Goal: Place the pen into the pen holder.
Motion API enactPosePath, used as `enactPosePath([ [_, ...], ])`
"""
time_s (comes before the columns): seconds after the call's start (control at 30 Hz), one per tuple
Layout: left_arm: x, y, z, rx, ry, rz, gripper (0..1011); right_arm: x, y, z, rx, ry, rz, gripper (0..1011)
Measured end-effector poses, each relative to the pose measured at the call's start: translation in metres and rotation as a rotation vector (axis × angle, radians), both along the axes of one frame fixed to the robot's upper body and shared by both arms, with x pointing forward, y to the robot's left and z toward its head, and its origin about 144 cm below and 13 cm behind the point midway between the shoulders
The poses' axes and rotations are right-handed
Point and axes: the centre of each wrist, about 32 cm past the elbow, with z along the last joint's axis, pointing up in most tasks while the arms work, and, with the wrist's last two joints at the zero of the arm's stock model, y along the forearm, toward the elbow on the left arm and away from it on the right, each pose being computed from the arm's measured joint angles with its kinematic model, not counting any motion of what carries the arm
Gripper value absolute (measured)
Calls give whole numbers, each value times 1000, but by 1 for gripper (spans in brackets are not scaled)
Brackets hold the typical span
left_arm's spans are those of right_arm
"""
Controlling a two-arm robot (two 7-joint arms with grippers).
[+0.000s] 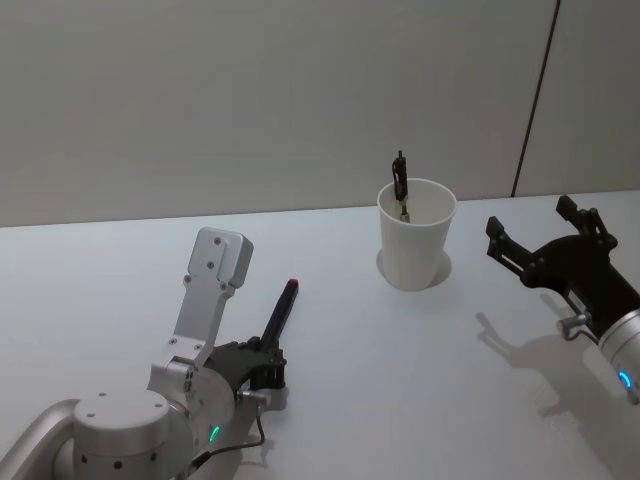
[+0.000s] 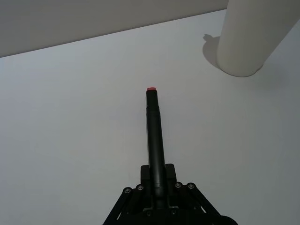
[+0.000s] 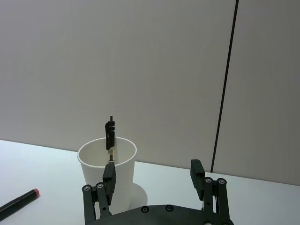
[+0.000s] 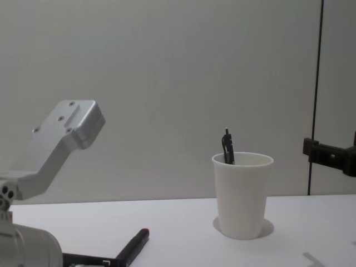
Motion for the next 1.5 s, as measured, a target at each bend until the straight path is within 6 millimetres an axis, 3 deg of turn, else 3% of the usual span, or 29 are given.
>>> enactPosePath([
  [0.43, -1, 4, -1, -46, -59, 27, 180, 0, 0, 0, 0, 0, 0, 1001],
  [0.97, -4, 21, 5, -182, -255, 72, 180, 0, 0, 0, 0, 0, 0, 1002],
  [1.5, -2, 36, 13, -391, -442, -38, 180, 0, 0, 0, 0, 0, 0, 1001],
])
